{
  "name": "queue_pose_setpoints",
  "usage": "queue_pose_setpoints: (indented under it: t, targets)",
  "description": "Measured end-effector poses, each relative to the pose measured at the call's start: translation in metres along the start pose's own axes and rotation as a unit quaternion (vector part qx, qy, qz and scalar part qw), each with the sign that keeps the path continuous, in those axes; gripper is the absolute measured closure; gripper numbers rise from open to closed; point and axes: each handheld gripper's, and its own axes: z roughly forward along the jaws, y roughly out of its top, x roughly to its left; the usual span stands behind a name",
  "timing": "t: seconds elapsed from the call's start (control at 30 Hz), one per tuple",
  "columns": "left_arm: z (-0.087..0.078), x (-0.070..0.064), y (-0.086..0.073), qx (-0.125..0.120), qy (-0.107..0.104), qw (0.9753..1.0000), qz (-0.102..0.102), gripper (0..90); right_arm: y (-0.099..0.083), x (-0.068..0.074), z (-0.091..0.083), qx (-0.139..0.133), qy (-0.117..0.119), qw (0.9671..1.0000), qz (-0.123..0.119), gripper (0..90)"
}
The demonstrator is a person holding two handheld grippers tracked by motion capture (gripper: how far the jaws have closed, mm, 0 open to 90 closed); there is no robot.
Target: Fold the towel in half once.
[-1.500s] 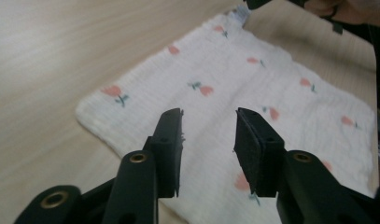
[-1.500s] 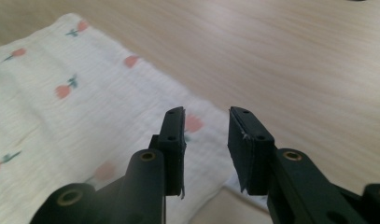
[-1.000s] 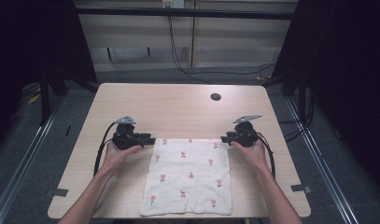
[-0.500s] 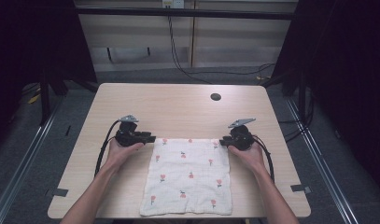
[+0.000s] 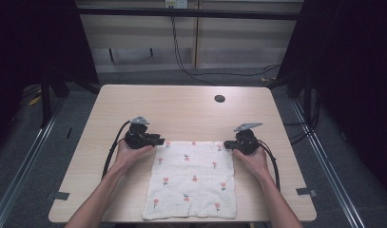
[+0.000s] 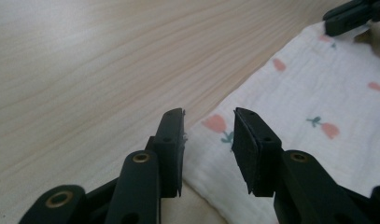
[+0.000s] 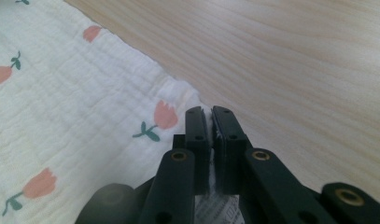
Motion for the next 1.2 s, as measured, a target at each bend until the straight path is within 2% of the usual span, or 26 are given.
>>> queue_pose_setpoints:
  t: [0.07, 0.13, 0.2, 0.23, 0.33, 0.43, 0.47, 0.5, 0.57, 0.6, 0.7, 0.77, 0.83, 1.2]
  targets:
    - [0.003, 0.002, -0.002, 0.011, 0.012, 0.9999, 0.004, 63.1, -0.001, 0.0, 0.0, -0.004, 0.0, 1.0, -0.001, 85.8]
    - [0.003, 0.005, -0.004, 0.01, 0.013, 0.9999, -0.002, 63.1, -0.002, 0.001, -0.001, -0.005, -0.001, 1.0, 0.002, 85.8]
    - [0.004, 0.005, -0.005, 0.011, 0.013, 0.9999, -0.001, 62.8, -0.003, 0.0, 0.0, -0.01, 0.0, 0.9999, -0.001, 85.7]
    - [0.006, 0.006, -0.007, 0.013, 0.002, 0.9999, 0.007, 61.5, -0.002, 0.001, 0.0, -0.008, -0.004, 1.0, 0.001, 85.6]
    - [0.005, 0.006, -0.007, 0.01, 0.004, 0.9999, 0.001, 61.9, -0.003, 0.0, 0.0, -0.009, 0.0, 1.0, 0.005, 85.7]
    - [0.006, 0.001, -0.008, 0.02, -0.009, 0.9995, 0.023, 68.7, -0.004, -0.001, 0.0, -0.015, 0.004, 0.9999, 0.008, 85.8]
    - [0.006, 0.001, -0.008, 0.02, -0.009, 0.9995, 0.023, 70.4, -0.004, -0.001, 0.0, -0.015, 0.004, 0.9999, 0.008, 85.8]
    - [0.007, -0.002, -0.008, 0.023, 0.011, 0.9987, 0.045, 76.7, -0.004, -0.001, -0.001, -0.014, 0.005, 0.9998, 0.011, 85.8]
    - [0.008, -0.004, -0.009, 0.023, 0.003, 0.9985, 0.049, 84.0, -0.003, -0.002, -0.005, -0.03, 0.008, 0.9993, 0.021, 85.9]
    - [0.008, -0.005, -0.009, 0.024, 0.009, 0.9983, 0.051, 85.4, -0.002, -0.002, -0.007, -0.038, 0.012, 0.9988, 0.028, 85.9]
    - [0.008, -0.006, -0.009, 0.024, 0.006, 0.9986, 0.048, 86.5, 0.0, 0.0, -0.014, -0.043, 0.016, 0.9987, 0.025, 86.0]
    - [0.007, -0.004, -0.01, 0.022, -0.007, 0.9991, 0.037, 86.6, -0.001, 0.0, -0.015, -0.043, 0.019, 0.9986, 0.025, 86.1]
    - [0.004, -0.002, -0.01, 0.024, -0.014, 0.999, 0.036, 86.7, -0.002, 0.001, -0.016, -0.047, 0.025, 0.9981, 0.029, 86.2]
    - [-0.019, -0.002, -0.003, -0.023, -0.022, 0.9992, 0.024, 86.9, 0.005, 0.005, -0.027, -0.073, 0.032, 0.9967, 0.018, 86.5]
